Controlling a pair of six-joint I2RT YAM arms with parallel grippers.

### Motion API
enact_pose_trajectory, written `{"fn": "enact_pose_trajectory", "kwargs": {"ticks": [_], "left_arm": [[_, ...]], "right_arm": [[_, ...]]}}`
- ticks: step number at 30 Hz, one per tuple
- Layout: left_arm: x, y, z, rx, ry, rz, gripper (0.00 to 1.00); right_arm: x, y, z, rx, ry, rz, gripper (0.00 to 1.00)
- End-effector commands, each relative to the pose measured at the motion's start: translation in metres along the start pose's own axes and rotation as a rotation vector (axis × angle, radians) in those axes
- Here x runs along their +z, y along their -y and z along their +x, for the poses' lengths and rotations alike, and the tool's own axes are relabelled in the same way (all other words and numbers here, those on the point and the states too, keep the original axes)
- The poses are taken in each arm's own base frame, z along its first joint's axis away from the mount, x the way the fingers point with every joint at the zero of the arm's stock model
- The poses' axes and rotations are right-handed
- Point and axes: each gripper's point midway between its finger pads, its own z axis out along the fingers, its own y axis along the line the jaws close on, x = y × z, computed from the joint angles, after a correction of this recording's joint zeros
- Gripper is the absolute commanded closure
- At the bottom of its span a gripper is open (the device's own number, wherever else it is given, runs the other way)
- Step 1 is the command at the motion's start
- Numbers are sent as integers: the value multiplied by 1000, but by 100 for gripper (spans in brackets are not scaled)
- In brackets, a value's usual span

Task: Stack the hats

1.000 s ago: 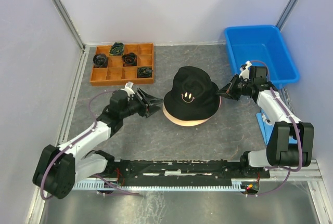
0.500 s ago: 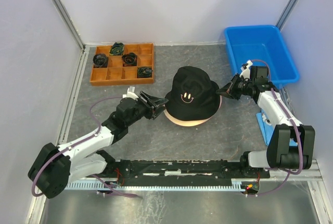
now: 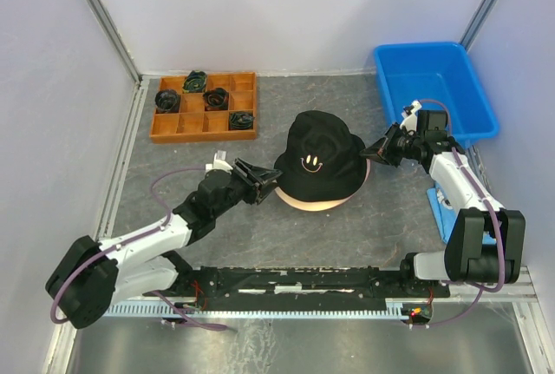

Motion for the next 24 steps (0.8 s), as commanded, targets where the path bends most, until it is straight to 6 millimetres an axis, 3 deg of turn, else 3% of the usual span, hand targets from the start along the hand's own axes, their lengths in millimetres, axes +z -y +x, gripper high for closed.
{"fn": "enact_pose_trajectory", "kwargs": {"ticks": [1, 13, 24], "left_arm": [[-2, 9, -8, -56, 51, 54, 40], [20, 31, 1, -75, 30, 130, 53], [9, 50, 13, -94, 46, 175, 58]], "right_arm": [[-8, -20, -11, -42, 38, -55, 100], [-6, -17, -8, -31, 28, -53, 100], [-4, -13, -7, -25, 26, -53, 100]]}}
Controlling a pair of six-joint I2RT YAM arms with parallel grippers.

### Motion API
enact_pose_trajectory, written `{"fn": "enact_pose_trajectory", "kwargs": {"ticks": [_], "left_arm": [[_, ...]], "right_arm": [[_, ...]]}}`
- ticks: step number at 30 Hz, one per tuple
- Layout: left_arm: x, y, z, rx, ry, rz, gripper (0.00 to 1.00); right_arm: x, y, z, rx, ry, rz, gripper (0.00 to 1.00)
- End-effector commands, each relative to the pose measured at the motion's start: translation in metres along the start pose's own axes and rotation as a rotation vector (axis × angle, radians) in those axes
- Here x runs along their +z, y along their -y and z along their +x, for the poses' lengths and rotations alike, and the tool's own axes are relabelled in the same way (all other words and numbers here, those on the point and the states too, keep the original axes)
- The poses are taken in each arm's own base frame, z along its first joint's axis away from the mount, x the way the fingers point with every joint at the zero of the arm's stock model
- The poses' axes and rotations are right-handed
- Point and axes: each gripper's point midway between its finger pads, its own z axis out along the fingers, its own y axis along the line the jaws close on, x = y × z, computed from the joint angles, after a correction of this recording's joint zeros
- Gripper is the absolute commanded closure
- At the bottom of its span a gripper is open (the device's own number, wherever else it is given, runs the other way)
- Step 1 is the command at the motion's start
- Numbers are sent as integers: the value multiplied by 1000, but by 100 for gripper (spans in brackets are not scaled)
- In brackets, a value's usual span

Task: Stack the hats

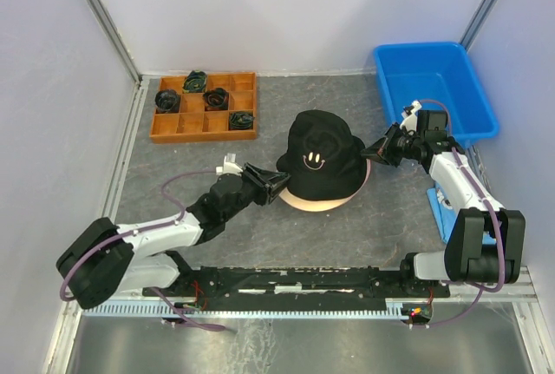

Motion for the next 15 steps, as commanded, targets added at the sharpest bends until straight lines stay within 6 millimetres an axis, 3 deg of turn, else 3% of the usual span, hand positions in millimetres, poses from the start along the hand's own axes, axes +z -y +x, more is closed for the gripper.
{"fn": "enact_pose_trajectory", "kwargs": {"ticks": [1, 4, 11, 13, 15], "left_arm": [[-9, 50, -4, -52, 43, 136, 58], [-11, 50, -3, -50, 46, 137, 62], [-15, 29, -8, -39, 70, 77, 97], [-18, 25, -9, -42, 76, 71, 97], [-21, 24, -10, -43, 78, 66, 88]], "right_arm": [[-3, -13, -7, -29, 24, -49, 100], [-3, -12, -8, -28, 24, -48, 100], [-3, -13, -8, -30, 25, -51, 100], [-3, -13, -8, -30, 24, -53, 100], [-3, -13, -7, -29, 22, -52, 100]]}}
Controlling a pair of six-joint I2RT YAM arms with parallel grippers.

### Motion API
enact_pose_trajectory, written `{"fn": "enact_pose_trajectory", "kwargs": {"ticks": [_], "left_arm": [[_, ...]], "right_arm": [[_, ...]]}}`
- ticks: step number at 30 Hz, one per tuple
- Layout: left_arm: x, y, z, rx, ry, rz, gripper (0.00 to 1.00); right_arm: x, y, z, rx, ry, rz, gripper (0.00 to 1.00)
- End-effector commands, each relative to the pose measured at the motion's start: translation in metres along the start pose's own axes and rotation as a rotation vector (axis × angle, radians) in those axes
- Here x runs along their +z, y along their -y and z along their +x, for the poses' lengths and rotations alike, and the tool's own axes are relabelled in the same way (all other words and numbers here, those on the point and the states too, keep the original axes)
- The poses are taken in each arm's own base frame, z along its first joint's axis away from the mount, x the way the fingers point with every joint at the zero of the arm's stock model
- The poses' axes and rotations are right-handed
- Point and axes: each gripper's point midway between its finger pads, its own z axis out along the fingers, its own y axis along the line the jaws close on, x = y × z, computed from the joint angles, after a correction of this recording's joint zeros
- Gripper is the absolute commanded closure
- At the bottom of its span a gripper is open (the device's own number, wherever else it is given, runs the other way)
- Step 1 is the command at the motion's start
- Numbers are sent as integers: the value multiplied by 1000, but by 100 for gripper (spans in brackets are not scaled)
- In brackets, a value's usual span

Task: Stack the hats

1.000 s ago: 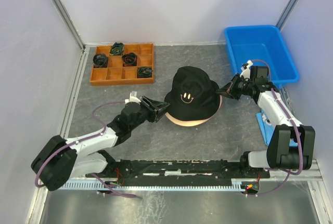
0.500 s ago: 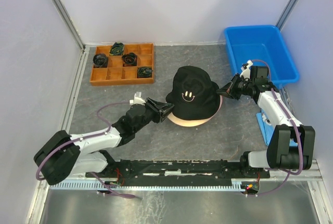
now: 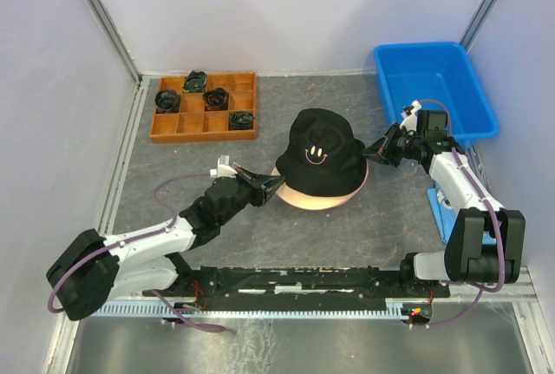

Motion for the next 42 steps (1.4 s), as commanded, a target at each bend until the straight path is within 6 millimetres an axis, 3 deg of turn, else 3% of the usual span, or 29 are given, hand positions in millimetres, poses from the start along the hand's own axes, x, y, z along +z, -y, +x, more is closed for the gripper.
{"fn": "enact_pose_trajectory", "kwargs": {"ticks": [1, 5, 9, 21, 42], "left_arm": [[-9, 15, -6, -33, 33, 48, 80], [-20, 21, -7, -30, 32, 73, 56], [-33, 20, -10, -55, 49, 80, 47], [-27, 14, 7, -104, 13, 69, 45], [-7, 51, 10, -88, 25, 184, 49]], "right_arm": [[-3, -12, -7, -28, 23, -49, 100], [-2, -13, -8, -29, 23, -52, 100], [-2, -12, -8, -28, 26, -50, 100], [-1, -13, -9, -16, 30, -54, 100], [2, -10, -8, -16, 15, -49, 100]]}}
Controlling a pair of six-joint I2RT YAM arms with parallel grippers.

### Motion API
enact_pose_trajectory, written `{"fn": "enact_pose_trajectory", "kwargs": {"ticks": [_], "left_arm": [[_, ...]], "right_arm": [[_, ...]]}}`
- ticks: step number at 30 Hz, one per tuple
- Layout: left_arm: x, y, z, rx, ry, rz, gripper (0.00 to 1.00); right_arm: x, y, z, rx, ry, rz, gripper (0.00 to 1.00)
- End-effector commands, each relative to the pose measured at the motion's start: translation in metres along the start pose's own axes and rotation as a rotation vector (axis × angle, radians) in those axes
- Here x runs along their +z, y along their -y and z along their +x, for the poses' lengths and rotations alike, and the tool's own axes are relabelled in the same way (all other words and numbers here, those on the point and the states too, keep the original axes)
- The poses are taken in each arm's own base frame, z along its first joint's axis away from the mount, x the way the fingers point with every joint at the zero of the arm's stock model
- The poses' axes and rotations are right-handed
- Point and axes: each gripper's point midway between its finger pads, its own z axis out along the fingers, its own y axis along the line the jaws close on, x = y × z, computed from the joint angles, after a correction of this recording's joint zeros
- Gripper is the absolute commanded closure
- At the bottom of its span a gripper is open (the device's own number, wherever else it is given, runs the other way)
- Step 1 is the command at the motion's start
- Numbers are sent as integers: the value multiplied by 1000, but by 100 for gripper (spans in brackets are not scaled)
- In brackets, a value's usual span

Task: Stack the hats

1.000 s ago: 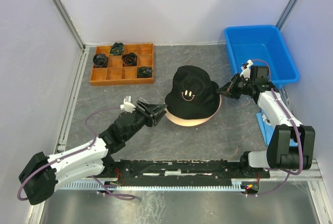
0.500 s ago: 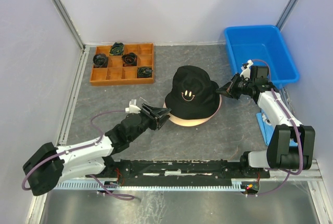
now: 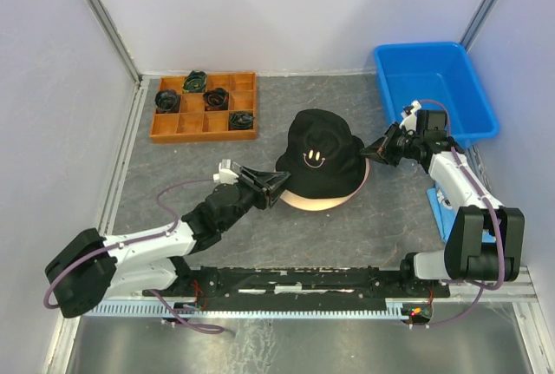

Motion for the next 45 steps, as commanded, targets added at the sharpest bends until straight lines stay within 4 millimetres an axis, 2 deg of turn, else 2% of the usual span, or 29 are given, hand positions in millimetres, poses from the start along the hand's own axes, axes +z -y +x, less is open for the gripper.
{"fn": "enact_pose_trajectory", "kwargs": {"ticks": [1, 3, 8, 12, 24, 31, 39, 45], "left_arm": [[6, 36, 0, -22, 14, 115, 50], [8, 33, 1, -37, 9, 118, 56], [14, 35, 4, -25, 2, 118, 79], [13, 25, 3, -17, 3, 93, 96], [-3, -44, -17, 24, 25, -77, 97], [4, -87, -18, 19, -22, -194, 97], [15, -109, -9, 44, -79, -243, 97], [19, -115, -6, 52, -94, -257, 97]], "right_arm": [[-1, -9, -6, -28, 12, -39, 100], [-1, -9, -7, -30, 13, -40, 100], [0, -8, -6, -27, 11, -38, 100], [-1, -8, -6, -27, 13, -37, 100], [8, 8, -1, 5, 10, -4, 100], [14, 24, 0, 31, 7, 43, 100], [15, 46, 2, 47, -3, 128, 100], [16, 69, 8, 42, -29, 224, 100]]}}
